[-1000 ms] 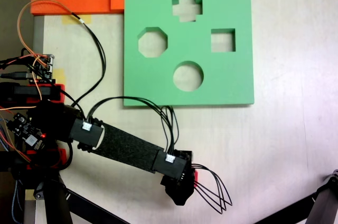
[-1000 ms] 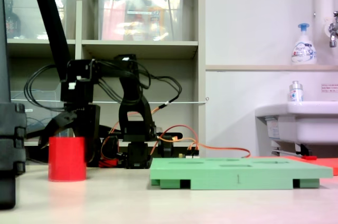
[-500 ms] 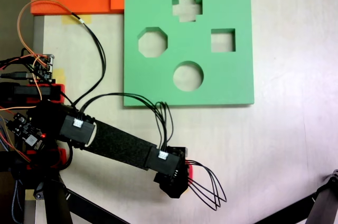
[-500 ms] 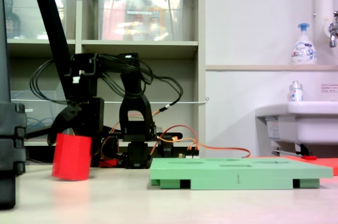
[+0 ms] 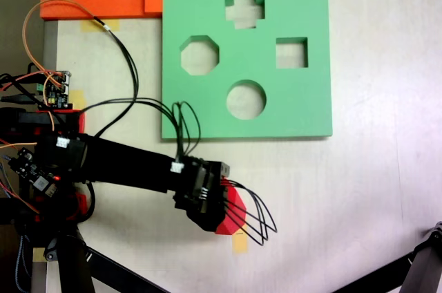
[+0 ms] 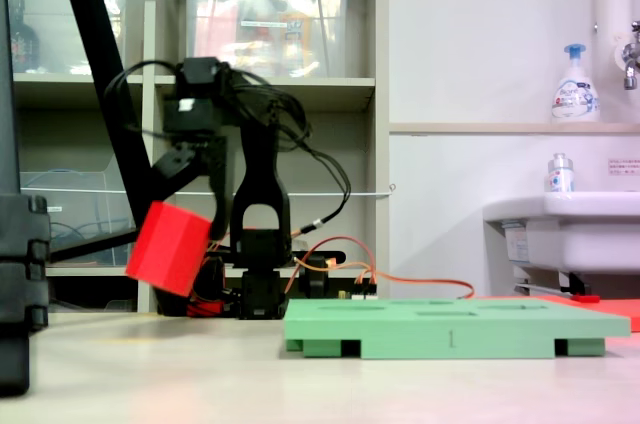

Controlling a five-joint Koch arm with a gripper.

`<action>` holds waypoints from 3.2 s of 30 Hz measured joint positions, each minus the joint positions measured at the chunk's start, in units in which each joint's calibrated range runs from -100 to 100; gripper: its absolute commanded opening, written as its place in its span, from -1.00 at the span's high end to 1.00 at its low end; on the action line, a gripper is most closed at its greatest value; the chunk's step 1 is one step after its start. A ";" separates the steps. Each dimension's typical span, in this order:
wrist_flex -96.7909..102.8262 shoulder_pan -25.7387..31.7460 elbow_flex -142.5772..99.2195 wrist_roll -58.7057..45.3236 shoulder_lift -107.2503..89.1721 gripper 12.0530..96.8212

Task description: Put the octagonal pillar block into the corresponding hole

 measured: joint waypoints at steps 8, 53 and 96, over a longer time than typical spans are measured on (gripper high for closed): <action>-0.88 12.70 2.06 8.21 -6.02 0.38; 9.01 34.82 10.98 33.89 19.29 0.38; 5.97 35.26 11.95 33.31 29.41 0.38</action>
